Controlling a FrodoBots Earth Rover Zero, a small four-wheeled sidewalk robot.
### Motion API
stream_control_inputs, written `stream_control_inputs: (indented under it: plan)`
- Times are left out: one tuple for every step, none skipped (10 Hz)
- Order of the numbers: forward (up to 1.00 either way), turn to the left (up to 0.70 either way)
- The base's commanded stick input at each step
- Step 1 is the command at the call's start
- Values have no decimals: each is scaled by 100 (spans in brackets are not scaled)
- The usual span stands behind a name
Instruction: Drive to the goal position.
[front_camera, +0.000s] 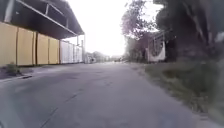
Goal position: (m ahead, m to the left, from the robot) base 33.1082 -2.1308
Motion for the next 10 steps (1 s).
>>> stream_control_inputs:
  plan:
    - [100, 0]
    - [100, 0]
    - [100, 0]
    - [100, 0]
    - [100, 0]
    - [100, 0]
    - [100, 0]
    - [100, 0]
    - [100, 0]
    - [100, 0]
